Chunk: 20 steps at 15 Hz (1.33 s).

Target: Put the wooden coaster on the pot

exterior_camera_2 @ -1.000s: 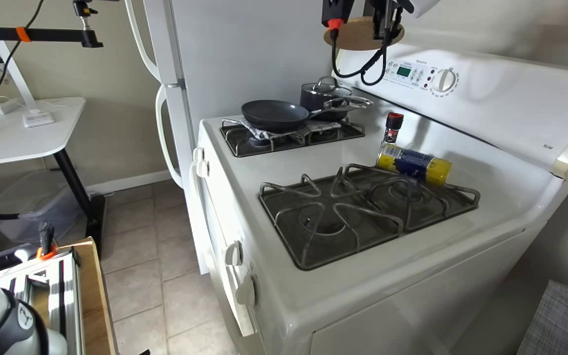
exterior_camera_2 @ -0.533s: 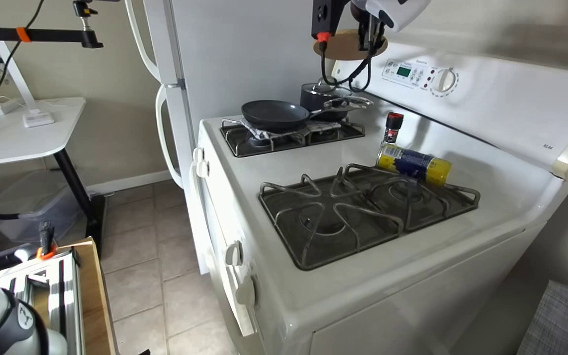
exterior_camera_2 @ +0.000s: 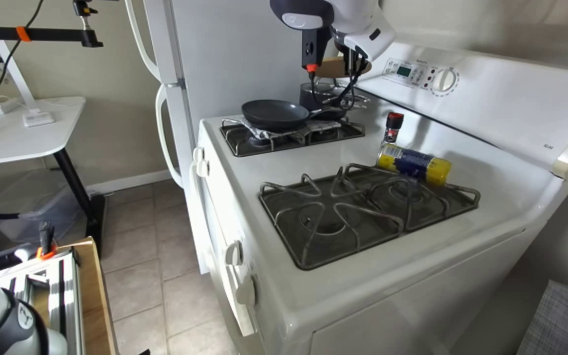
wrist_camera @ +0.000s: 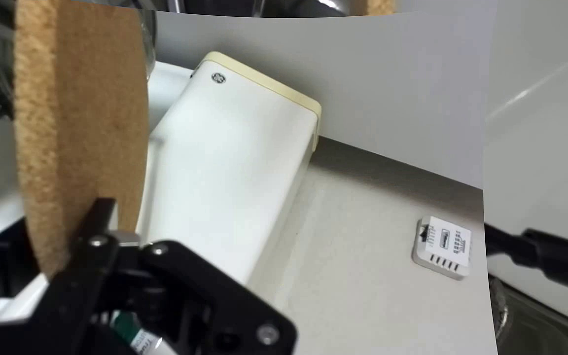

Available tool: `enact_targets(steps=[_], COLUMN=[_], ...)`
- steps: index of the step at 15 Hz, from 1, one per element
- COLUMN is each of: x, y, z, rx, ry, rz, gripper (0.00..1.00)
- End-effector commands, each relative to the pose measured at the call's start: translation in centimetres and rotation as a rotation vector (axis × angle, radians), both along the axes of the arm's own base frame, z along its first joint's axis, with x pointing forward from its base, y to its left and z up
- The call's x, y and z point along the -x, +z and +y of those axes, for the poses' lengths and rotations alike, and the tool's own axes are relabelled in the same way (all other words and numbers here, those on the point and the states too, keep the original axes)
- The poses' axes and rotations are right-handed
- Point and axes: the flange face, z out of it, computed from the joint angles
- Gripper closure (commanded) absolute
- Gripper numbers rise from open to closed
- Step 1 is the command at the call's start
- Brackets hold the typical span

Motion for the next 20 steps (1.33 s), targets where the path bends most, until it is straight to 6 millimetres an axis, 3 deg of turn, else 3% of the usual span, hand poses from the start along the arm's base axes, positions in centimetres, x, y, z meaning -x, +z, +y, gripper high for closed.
enact_targets(steps=[1, 10, 11, 12, 20], x=[-2.0, -1.4, -1.1, -0.9, -0.6], y=[-1.9, -2.4, -2.4, -2.4, -1.5], z=[1.1, 0.7, 0.6, 0.5, 0.0], rx=[-0.003, -0.006, 0.001, 0.007, 0.094], ry=[-0.009, 0.016, 0.021, 0.023, 0.004], rz=[-0.022, 0.059, 0.080, 0.096, 0.173], gripper=[0.97, 0.97, 0.63, 0.62, 0.02])
